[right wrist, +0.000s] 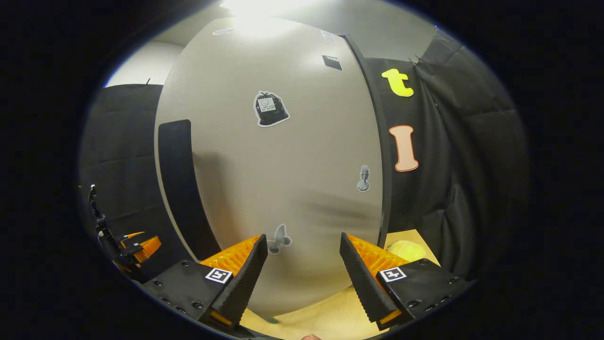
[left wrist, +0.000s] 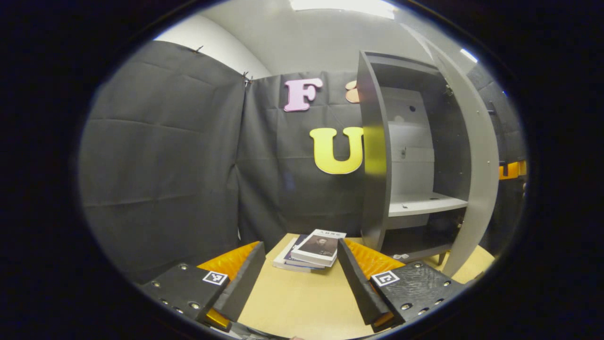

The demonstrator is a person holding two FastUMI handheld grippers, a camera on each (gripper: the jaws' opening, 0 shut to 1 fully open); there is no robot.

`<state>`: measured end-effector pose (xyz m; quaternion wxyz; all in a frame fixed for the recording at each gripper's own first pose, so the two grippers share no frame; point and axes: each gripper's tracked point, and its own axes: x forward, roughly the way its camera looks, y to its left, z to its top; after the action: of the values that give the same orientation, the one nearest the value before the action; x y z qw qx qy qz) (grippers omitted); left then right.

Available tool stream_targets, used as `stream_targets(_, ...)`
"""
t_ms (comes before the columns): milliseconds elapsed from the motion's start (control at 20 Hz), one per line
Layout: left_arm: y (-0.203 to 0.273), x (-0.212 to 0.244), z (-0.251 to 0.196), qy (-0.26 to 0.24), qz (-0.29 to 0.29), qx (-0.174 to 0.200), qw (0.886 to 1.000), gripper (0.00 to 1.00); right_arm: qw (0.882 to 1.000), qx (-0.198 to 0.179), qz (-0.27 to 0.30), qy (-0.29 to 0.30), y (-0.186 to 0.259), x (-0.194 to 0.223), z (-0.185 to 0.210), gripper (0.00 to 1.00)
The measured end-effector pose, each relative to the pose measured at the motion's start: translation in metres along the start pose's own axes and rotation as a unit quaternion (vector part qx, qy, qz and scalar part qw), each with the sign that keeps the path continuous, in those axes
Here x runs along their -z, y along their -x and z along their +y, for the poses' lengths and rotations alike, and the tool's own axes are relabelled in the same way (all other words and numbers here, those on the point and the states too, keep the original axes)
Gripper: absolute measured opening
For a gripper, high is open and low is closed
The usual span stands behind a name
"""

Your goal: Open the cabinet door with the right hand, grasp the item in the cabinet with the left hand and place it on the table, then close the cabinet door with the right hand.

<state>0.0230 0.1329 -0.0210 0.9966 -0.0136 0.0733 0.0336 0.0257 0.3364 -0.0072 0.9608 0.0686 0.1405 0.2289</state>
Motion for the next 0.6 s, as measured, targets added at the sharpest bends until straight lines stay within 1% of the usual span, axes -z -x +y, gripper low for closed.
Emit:
stream_targets(250,-0.003,-0.004,-0.009,0.001,-0.006,0.010,1.000,0.92,1.000,0.010,0.004,0.000,0.005,0.010,-0.002,0.97)
stream_targets(600,-0.013,-0.012,-0.043,-0.018,-0.019,0.041,0.999,0.92,0.999,0.034,0.010,0.021,0.013,0.029,-0.003,0.98)
